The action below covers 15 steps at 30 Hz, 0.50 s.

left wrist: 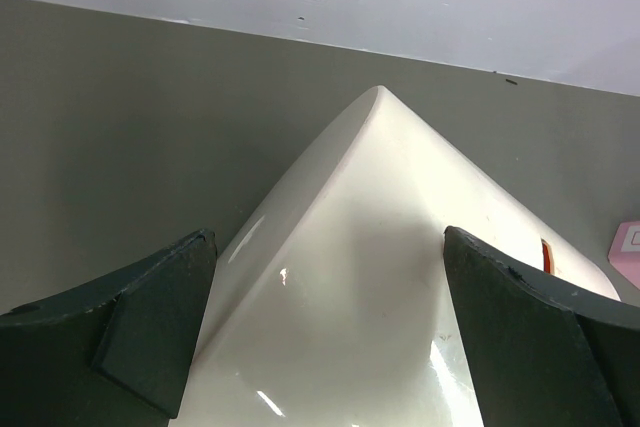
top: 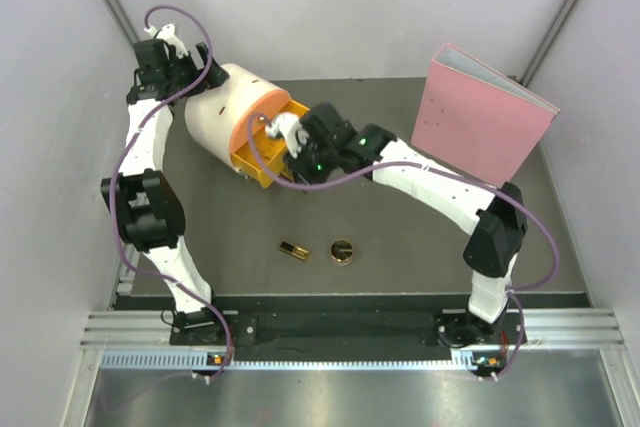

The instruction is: Organize the makeup

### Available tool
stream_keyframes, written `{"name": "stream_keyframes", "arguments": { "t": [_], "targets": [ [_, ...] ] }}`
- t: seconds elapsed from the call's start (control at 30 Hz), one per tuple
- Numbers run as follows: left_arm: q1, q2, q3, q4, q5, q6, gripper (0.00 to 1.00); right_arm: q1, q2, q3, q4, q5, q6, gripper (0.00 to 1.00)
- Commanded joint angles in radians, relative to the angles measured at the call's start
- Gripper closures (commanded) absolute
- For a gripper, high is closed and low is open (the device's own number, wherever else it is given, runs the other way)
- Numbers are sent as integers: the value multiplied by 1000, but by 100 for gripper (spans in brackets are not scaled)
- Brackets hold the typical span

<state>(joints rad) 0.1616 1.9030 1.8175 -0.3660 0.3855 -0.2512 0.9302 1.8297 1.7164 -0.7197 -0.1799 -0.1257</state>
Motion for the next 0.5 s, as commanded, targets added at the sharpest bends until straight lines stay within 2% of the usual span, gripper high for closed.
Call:
{"name": "stream_keyframes", "arguments": {
  "t": [0.0, 0.27, 0.47],
  "targets": [
    [-17, 45, -6, -128, -2, 44, 1, -62, 72, 247, 66, -39, 37, 100],
    [-17, 56, 2, -114, 27, 30, 1, -172, 221, 414, 250, -17, 210, 100],
    [-17, 68, 6, -96, 46, 17, 1, -179, 270, 425, 365, 97, 241, 100]
  ]
}}
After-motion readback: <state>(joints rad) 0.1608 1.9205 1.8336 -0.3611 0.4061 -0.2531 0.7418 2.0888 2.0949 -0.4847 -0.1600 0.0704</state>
